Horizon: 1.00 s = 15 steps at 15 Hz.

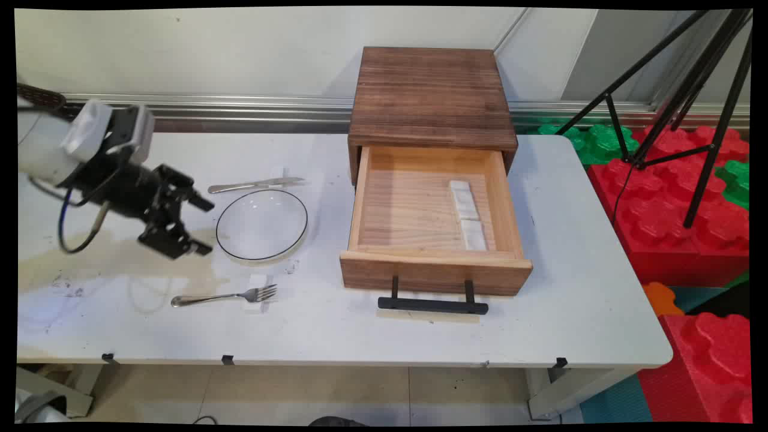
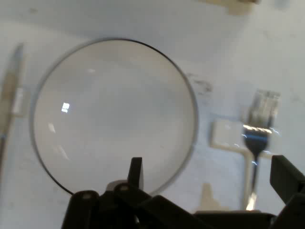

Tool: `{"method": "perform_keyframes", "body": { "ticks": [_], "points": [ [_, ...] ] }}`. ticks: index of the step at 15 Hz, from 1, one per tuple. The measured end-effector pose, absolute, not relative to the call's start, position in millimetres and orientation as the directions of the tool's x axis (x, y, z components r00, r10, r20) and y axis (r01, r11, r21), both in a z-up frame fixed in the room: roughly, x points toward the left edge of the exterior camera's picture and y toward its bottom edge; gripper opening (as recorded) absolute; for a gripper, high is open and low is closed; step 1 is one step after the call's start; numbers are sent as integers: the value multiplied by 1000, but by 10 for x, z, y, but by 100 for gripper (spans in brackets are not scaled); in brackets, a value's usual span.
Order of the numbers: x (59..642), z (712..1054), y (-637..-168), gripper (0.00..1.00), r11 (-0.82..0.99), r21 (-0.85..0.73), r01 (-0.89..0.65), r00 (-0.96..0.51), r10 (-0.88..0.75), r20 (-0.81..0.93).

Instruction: Pick up the knife from the left of the white plate

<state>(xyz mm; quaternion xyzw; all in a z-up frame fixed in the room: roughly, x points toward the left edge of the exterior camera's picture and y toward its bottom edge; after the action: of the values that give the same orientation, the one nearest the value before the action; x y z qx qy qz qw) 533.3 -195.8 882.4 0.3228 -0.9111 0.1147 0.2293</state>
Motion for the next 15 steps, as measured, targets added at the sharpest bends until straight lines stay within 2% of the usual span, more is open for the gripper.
{"method": "perform_keyframes", "body": {
  "ticks": [8,15],
  "points": [
    [5397,8851,-2751,100,710,-150,-688,-681,-561,470],
    [5530,8670,-3382,100,689,-216,-692,-708,-587,393]
  ]
}}
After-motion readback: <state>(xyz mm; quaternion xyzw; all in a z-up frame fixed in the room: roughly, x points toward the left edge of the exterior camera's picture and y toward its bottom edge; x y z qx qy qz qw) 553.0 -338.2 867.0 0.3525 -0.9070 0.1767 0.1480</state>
